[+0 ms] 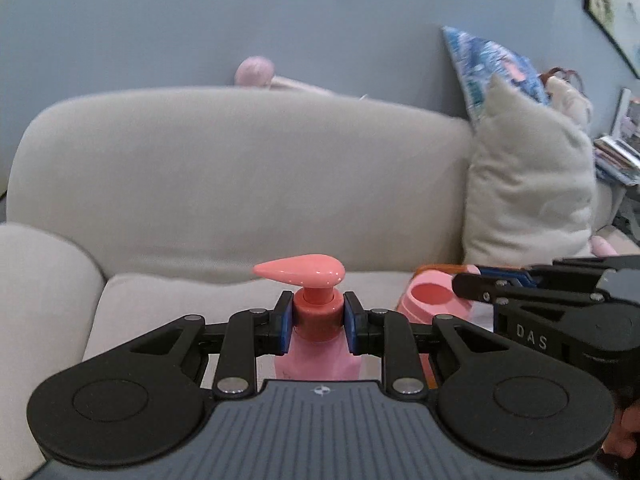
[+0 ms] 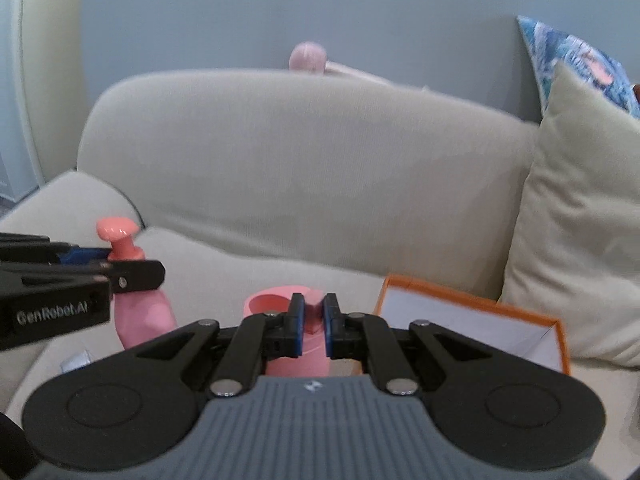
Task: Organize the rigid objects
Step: 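Carry both pink bottles into the orange shoebox and open both tools, then withdraw both tools from the shoebox back toward the pile, then grasp the gold-brown box with the right tool while the left tool grasps the clear cube box, then carry the gold-brown box and clear cube box into the shoebox and release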
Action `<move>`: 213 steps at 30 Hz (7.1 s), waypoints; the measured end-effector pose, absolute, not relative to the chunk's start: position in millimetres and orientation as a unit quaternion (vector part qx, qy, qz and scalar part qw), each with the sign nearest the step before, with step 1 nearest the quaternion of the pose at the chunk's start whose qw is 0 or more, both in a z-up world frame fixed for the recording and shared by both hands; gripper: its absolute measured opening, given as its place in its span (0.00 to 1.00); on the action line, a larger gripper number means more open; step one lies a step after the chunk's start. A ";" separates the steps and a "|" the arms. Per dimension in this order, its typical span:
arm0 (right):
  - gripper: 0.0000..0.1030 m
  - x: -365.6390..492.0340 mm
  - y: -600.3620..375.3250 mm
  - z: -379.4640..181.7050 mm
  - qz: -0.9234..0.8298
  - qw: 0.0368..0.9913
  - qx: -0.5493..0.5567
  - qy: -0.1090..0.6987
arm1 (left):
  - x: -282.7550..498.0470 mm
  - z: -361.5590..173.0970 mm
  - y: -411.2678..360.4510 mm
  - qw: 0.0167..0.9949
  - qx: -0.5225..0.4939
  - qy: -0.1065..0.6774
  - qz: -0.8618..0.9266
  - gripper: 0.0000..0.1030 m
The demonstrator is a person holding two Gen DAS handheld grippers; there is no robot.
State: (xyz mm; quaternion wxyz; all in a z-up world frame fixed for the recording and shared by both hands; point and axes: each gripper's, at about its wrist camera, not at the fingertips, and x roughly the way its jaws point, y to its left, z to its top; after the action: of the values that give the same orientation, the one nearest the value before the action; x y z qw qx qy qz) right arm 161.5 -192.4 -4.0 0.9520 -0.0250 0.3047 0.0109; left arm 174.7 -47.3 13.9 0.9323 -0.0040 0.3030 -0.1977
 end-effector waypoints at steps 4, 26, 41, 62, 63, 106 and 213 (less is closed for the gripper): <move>0.09 149.7 -210.9 27.4 0.006 0.961 -0.034 0.276 | 166.5 33.7 -68.3 0.933 0.005 0.288 -0.218 0.27; 0.09 160.0 -357.9 -41.5 -0.071 0.926 0.068 0.365 | 215.5 -41.3 -226.3 0.865 0.080 0.348 -0.353 0.27; 0.09 218.4 -359.7 -92.8 -0.065 0.920 0.124 0.367 | 231.5 -91.3 -241.0 0.829 0.252 0.315 -0.388 0.27; 0.12 208.3 -366.3 -110.8 -0.036 0.907 0.172 0.384 | 208.2 -95.2 -241.0 0.803 0.376 0.268 -0.377 0.63; 0.13 208.5 -365.9 -110.7 -0.032 0.906 0.172 0.386 | 205.0 -91.1 -236.8 0.804 0.372 0.265 -0.380 0.67; 0.54 225.8 -325.4 -130.3 -0.020 0.875 0.150 0.460 | 189.2 -67.3 -71.9 0.896 0.031 0.380 -0.229 0.71; 0.62 130.9 -99.5 -82.9 0.101 0.873 0.078 0.470 | 134.6 -57.4 52.7 0.883 0.098 0.406 -0.213 0.51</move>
State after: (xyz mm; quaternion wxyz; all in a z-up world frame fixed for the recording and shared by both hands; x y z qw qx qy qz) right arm 130.9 -99.5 -82.9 0.8732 0.0781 0.4702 0.1013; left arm 134.6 52.7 -57.4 0.8833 0.0981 0.4058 -0.2131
